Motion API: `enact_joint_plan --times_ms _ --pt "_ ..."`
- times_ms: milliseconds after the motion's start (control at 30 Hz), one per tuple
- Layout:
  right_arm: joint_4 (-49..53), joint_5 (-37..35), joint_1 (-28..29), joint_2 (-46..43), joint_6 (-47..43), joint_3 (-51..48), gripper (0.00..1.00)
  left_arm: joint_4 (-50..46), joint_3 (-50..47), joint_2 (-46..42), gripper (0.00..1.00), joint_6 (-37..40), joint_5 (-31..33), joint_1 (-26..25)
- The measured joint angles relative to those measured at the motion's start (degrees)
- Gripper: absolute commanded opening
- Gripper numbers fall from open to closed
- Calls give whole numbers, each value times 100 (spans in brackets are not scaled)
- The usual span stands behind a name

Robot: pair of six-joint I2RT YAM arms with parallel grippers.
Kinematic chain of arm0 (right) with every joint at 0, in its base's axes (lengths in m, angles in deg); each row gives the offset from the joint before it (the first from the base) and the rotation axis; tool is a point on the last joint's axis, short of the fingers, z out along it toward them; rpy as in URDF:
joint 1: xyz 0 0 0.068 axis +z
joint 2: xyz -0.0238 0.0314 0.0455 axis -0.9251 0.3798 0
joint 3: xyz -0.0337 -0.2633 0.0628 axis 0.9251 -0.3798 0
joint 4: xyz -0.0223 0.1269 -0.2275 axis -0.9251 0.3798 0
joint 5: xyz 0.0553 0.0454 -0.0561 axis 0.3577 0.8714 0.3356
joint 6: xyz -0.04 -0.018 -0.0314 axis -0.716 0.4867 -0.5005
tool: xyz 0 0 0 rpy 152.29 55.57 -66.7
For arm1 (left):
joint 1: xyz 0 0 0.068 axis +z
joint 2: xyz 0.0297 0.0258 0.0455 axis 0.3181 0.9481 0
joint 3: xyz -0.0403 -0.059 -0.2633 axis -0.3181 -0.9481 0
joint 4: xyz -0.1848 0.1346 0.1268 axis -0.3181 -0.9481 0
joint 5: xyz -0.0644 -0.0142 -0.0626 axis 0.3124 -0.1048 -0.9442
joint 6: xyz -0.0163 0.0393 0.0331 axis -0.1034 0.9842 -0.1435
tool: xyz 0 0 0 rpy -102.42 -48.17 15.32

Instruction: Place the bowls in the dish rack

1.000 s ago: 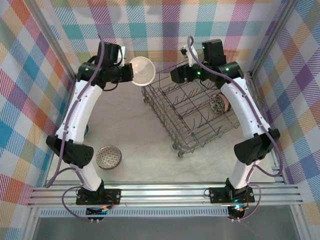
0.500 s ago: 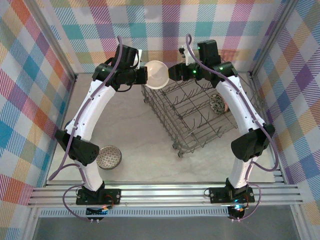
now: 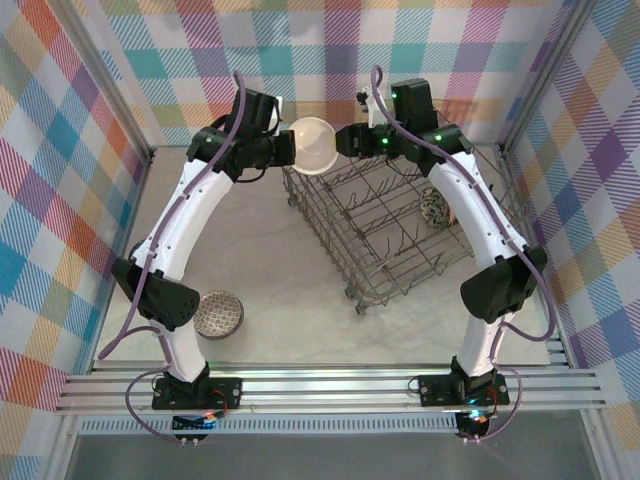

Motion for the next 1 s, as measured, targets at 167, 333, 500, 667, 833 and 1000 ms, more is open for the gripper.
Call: enact_joint_plan --times_ms 167,333,500,667,833,1000 --pt "-48 -11 33 0 31 -94 39 0 2 24 0 -33 4 -2" --pt "-50 -72 61 11 109 -151 37 -2 2 72 0 -61 31 -26" --pt "-74 -146 101 20 129 -162 34 0 2 92 0 -144 46 -48" --pt "-90 -219 157 52 144 -181 29 0 2 94 0 -184 72 -76" --pt "-153 -396 173 55 258 -284 19 -7 4 116 0 -249 138 -116" --pt "-195 -741 190 52 343 -437 12 -22 7 192 1 -337 210 -192"
